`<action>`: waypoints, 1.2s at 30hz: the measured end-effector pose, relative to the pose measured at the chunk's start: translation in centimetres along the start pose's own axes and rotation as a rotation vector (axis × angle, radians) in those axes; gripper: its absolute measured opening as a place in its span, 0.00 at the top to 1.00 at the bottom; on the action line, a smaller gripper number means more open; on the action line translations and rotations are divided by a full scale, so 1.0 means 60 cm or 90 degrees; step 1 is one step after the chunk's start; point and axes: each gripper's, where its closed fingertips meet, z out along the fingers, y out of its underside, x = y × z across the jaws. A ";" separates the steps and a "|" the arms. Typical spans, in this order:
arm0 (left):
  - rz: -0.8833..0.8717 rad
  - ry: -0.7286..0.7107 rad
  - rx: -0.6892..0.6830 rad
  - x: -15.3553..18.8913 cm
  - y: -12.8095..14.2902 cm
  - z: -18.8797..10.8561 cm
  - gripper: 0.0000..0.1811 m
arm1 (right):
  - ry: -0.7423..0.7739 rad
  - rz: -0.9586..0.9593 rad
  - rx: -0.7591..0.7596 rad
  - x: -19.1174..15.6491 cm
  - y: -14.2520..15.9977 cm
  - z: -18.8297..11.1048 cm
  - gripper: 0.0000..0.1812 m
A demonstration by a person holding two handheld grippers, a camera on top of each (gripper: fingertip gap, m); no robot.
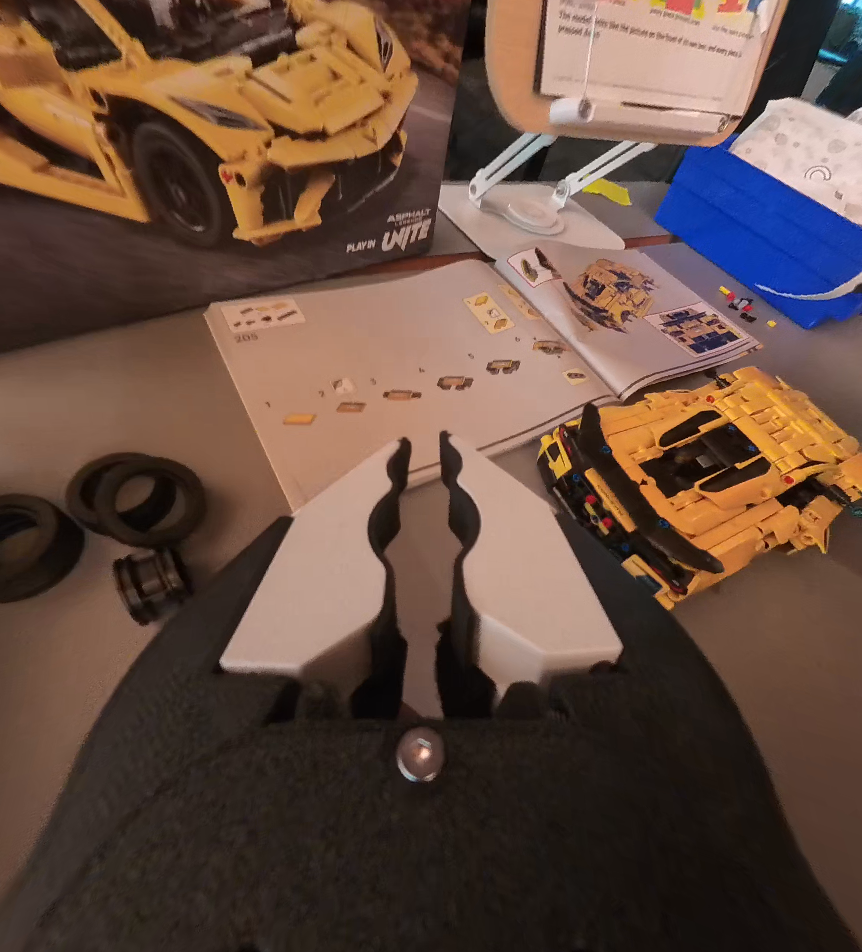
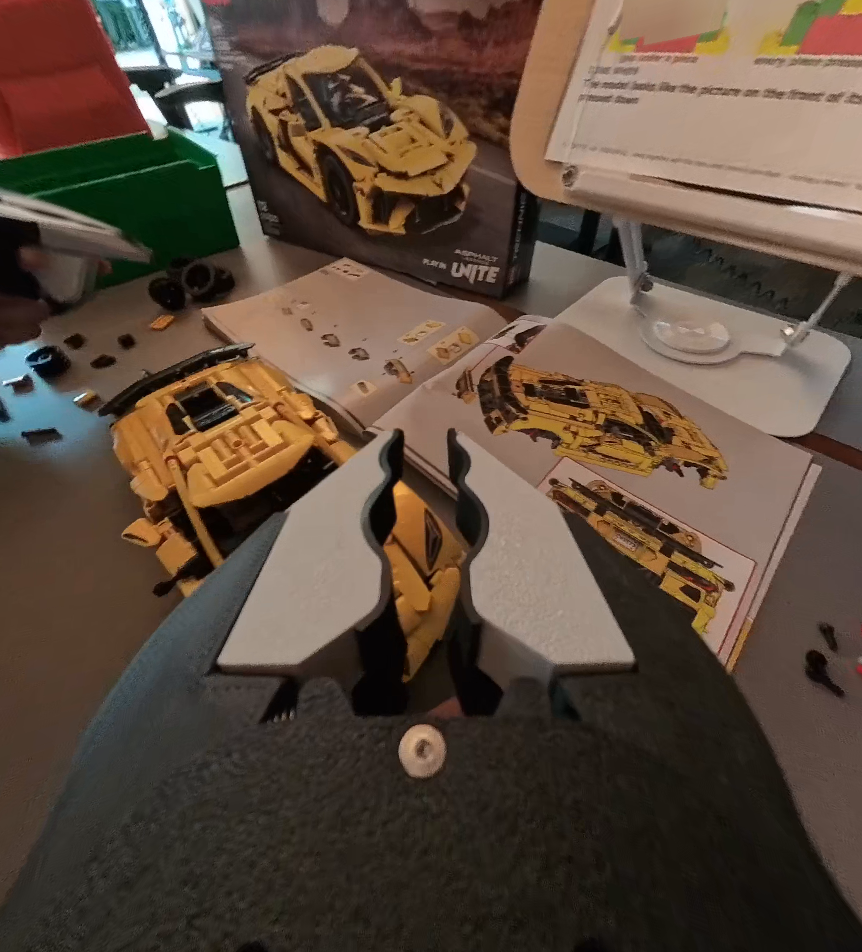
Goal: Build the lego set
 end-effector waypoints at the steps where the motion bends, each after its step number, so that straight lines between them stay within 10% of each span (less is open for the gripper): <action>1: -0.011 -0.004 -0.013 -0.004 0.006 0.002 0.94 | 0.012 0.012 0.002 0.011 0.002 -0.001 0.92; 27: -0.016 -0.099 -0.149 -0.065 0.024 0.036 0.95 | 0.081 0.031 -0.080 0.100 0.074 0.010 0.94; 36: 0.002 -0.190 -0.135 -0.117 -0.008 -0.098 0.85 | 0.064 0.031 -0.083 0.077 0.058 -0.003 0.90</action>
